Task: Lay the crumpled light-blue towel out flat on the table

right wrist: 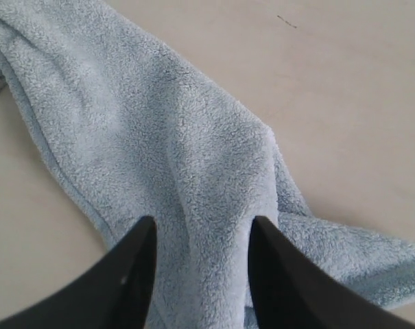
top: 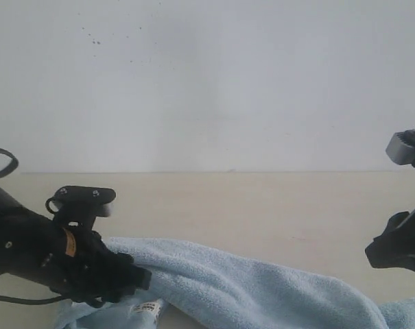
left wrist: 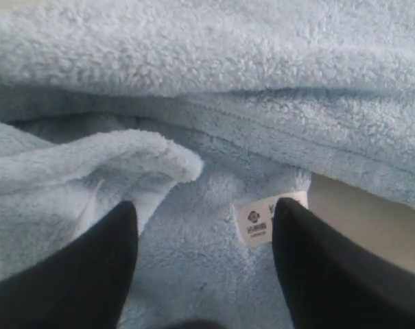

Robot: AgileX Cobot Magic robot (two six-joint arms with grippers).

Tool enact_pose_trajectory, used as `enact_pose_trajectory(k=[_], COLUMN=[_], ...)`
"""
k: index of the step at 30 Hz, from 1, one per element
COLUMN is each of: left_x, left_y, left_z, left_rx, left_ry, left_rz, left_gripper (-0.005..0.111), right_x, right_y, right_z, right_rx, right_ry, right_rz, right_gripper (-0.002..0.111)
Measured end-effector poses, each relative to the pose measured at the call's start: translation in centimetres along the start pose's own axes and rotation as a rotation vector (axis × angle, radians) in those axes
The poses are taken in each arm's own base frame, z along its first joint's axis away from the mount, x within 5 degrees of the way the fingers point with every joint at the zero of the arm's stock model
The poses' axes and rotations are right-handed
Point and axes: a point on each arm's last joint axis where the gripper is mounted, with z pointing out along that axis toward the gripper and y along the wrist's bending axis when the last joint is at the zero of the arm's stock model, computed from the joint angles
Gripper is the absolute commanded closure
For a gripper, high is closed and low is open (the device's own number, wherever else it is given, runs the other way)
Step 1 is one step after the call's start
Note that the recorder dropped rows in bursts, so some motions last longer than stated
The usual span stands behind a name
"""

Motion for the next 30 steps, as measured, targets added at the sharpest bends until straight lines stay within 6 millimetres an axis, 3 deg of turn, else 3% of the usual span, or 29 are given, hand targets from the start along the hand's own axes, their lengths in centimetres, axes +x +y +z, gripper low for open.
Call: enact_pose_trajectory(k=[7,9,13,18,20,24,25,30], left_x=[-0.5,-0.7,-0.5,-0.5,-1.2,-2.7,-3.0,-3.5], left_y=[-0.6,-0.6,-0.5,-0.2,-0.8,-3.4,-4.1,-4.0], left_z=[1.2,1.5,2.3,1.9,0.3,-5.8,-8.6,-13.2], left_rx=[0.041,0.044,0.014,-0.03,-0.021,0.043,0.087,0.38], left_ry=[-0.06,-0.065,-0.017,-0.003,-0.056,-0.269,-0.354,-0.618], left_rz=[-0.111,-0.109,-0.072,0.096,0.266,0.489,0.433,-0.114], left_gripper=[0.064,0.061,0.043,0.05,0.05,0.05,0.05,0.05], right_x=[-0.1,-0.2,-0.2,-0.2,-0.2,-0.2,-0.2,-0.3], right_y=[-0.1,-0.1,-0.1,-0.1,-0.1,-0.1,-0.1,0.0], right_z=[0.0,0.0,0.0,0.0,0.0,0.0,0.0,0.0], right_rx=[0.012,0.014,0.014,0.014,0.014,0.012,0.011,0.004], right_ry=[-0.016,-0.019,-0.019,-0.022,-0.022,-0.023,-0.024,-0.033], right_rz=[0.0,0.0,0.0,-0.006,-0.008,-0.008,-0.007,0.005], right_gripper=[0.066,0.066,0.066,0.066,0.066,0.066,0.066,0.066])
